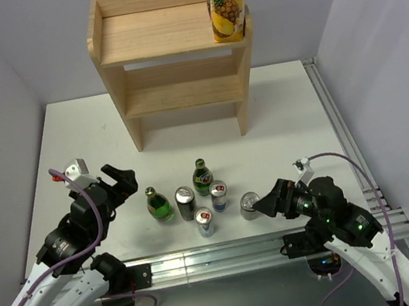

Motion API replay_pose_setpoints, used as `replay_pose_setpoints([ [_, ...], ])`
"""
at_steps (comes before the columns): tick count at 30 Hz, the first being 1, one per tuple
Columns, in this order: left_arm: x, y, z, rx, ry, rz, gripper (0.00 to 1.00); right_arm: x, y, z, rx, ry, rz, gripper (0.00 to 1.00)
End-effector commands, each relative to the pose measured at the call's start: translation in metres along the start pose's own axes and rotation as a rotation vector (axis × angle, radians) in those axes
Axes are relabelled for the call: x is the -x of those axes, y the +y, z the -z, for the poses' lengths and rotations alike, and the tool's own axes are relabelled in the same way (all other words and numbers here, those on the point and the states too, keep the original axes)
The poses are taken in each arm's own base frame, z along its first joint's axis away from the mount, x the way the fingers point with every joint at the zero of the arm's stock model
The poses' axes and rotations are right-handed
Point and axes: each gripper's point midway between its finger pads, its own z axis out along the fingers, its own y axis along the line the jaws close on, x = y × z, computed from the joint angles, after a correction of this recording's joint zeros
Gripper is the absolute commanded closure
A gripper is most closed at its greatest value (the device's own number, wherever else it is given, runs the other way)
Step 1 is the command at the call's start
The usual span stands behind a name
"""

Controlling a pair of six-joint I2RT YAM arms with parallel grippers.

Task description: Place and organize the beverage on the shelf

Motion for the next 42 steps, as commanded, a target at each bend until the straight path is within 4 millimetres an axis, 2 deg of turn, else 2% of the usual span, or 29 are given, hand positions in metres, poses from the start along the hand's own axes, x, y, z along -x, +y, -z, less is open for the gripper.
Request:
replay_pose_setpoints([
  [1,0.005,-0.005,-0.001,-0.014,-0.026,0.029,0.07,0.004,0.032,0.029,0.225,-0.087,0.152,0.0],
  [6,0.003,-0.005,-0.002,-0.015,-0.025,0.027,0.07,0.021,0.046,0.051,0.235,-0.178,0.262,0.0],
  [11,0.001,-0.004,-0.001,-0.008,-0.022,0.025,0.07,0.032,0.04,0.042,0.181,-0.208,0.219,0.0],
  [14,0.001,-0.004,-0.001,-0.009,-0.022,0.023,0.07,0.036,0.049,0.043,0.23,-0.233,0.218,0.0],
  [16,0.001,-0.004,-0.001,-0.006,-0.024,0.023,0.07,0.028,0.051,0.038,0.261,-0.187,0.218,0.0],
  [19,0.001,-0.004,0.0,-0.008,-0.029,0.027,0.07,0.013,0.044,0.024,0.273,-0.105,0.23,0.0],
  [29,-0.007,0.0,-0.005,0.007,-0.028,0.018,0.07,-0.003,0.042,0.035,0.328,-0.073,0.351,0.0],
  [33,-0.006,-0.001,-0.003,0.004,-0.029,0.02,0.07,-0.002,0.037,0.03,0.314,-0.086,0.326,0.0],
  [38,-0.007,0.0,-0.003,0.005,-0.029,0.021,0.07,-0.018,0.026,0.02,0.33,0.008,0.299,0.0],
  [42,-0.008,0.001,-0.004,0.01,-0.033,0.02,0.06,-0.027,0.033,0.02,0.409,0.052,0.303,0.0],
])
